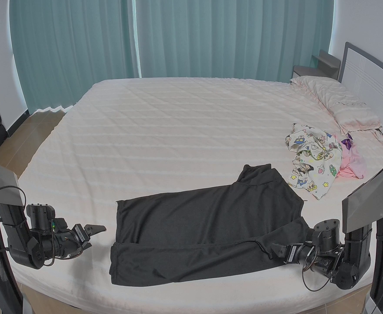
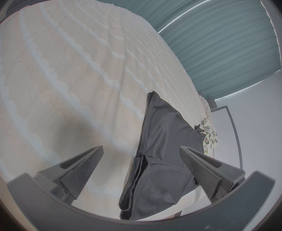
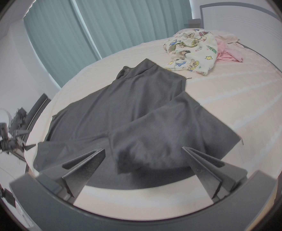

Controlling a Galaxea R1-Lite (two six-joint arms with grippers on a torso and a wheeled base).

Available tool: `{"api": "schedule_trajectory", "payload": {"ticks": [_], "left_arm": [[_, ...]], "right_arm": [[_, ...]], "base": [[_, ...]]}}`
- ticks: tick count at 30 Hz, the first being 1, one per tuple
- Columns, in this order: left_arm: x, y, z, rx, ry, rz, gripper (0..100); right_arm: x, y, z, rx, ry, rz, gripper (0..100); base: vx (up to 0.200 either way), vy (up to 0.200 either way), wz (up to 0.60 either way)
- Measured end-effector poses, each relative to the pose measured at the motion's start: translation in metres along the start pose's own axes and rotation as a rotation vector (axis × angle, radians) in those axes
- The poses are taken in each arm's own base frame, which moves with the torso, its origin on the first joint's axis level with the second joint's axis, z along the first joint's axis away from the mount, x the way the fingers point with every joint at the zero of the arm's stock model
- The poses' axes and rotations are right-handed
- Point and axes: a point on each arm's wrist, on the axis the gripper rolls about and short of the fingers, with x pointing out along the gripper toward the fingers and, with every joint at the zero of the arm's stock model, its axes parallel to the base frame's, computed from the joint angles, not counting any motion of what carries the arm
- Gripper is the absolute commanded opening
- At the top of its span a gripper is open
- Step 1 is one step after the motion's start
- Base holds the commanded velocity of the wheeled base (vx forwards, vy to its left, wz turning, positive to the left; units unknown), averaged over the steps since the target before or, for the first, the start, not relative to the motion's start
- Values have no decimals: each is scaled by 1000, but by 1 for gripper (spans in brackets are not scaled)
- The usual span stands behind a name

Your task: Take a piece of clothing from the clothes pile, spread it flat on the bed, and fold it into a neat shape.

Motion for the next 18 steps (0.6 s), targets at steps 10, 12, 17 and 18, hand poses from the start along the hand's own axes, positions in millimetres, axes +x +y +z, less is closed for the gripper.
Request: {"api": "schedule_trajectory", "payload": {"ticks": [10, 12, 17, 18], "left_arm": [[0, 0, 0, 0, -1, 0, 100], [0, 0, 0, 0, -1, 0, 100], [0, 0, 0, 1, 0, -1, 100], [0, 0, 0, 1, 0, -2, 100]], "right_arm": [[25, -25, 30, 100, -110, -29, 100], [32, -26, 32, 105, -120, -30, 100], [46, -32, 33, 106, -118, -50, 100], [49, -33, 33, 106, -115, -54, 100]], "base": [[0, 0, 0], [0, 0, 0], [0, 0, 0], [0, 0, 0]]}}
